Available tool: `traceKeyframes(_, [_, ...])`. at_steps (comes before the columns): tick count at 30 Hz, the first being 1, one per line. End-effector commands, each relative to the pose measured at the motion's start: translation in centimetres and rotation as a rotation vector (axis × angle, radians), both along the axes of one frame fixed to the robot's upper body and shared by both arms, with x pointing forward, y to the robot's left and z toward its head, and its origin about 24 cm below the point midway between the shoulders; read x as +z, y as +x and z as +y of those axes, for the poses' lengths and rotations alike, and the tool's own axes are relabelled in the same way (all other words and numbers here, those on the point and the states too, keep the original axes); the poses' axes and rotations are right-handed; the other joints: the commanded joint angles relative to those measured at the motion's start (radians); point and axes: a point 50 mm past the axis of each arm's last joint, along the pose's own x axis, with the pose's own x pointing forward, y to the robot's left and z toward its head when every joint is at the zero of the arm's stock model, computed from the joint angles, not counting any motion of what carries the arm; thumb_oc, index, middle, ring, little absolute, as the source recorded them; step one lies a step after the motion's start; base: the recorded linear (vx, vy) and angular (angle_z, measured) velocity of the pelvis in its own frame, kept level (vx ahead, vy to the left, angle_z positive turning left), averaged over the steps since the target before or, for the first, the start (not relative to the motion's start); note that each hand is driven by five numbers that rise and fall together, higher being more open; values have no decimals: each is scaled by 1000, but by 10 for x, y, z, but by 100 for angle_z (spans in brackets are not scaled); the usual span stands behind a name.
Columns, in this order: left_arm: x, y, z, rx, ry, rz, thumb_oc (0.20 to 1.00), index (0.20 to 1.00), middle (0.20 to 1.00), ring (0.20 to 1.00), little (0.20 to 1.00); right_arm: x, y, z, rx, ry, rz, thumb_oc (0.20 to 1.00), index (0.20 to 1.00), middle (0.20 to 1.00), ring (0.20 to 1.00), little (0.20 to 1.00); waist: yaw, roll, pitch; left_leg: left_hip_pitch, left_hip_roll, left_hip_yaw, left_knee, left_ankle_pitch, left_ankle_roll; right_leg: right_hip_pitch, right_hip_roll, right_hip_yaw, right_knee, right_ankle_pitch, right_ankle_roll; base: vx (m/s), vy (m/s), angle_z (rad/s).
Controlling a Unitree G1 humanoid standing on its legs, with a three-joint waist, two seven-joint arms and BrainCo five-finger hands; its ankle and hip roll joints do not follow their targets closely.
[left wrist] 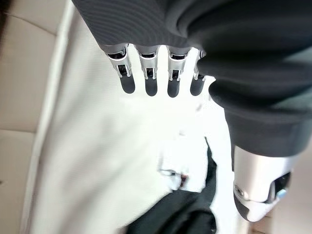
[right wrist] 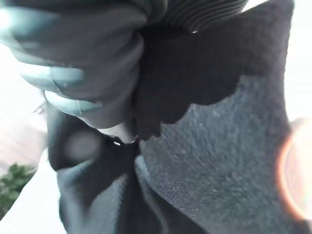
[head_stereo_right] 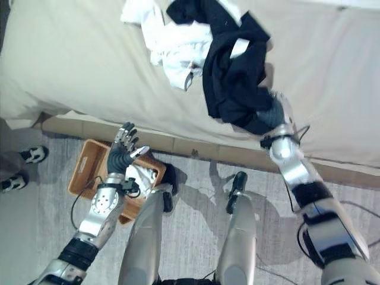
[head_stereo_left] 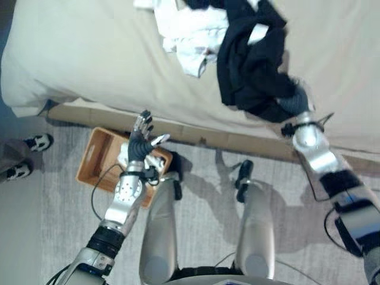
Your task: Pick up clothes into the bucket
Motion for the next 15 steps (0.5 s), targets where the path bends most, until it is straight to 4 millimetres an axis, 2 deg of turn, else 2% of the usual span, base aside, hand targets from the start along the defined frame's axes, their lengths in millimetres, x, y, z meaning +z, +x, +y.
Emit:
traceKeyframes(1, [10,-3,16,11,53,-69,1000,1000,1000,1000,1000,34,-7,-5,127,61,-121,200,200,200,200,200,-9,-53,-13,101,10,-48,-98,8,1,101,-28,-24,-67,93,41,109,-51,0])
traceKeyframes(5, [3,-7,29,21,79,-41,1000,1000,1000,1000,1000,27,-27,-14,205,77,-80,200,200,200,200,200,-20,-73,-71,214,24,-46,-182,26,-13,223,-21,-54,-158,112,53,151,-52,-1])
traceKeyframes(6, [0,-9,34,33,111,-29,1000,1000,1000,1000,1000,32,-34,-18,226,76,-90,200,200,200,200,200,-26,-84,-106,260,33,-42,-201,26,-22,273,-11,-64,-193,116,57,146,-44,-1])
traceKeyframes(8, [0,-10,36,34,127,-27,1000,1000,1000,1000,1000,33,-37,-20,233,85,-94,200,200,200,200,200,-26,-87,-118,281,37,-40,-205,24,-22,298,-6,-64,-209,117,58,125,-36,-9])
traceKeyframes(11, [-6,-11,40,41,219,4,1000,1000,1000,1000,1000,47,-45,-22,274,143,-157,200,200,200,200,200,-39,-94,-192,361,52,-25,-240,17,-31,377,9,-68,-266,121,65,161,-21,-14])
traceKeyframes(15, [-5,-4,35,11,318,12,1000,1000,1000,1000,1000,64,-44,-15,334,186,-212,200,200,200,200,200,-47,-95,-246,424,57,-11,-283,20,-39,427,29,-68,-316,132,72,138,-7,-12])
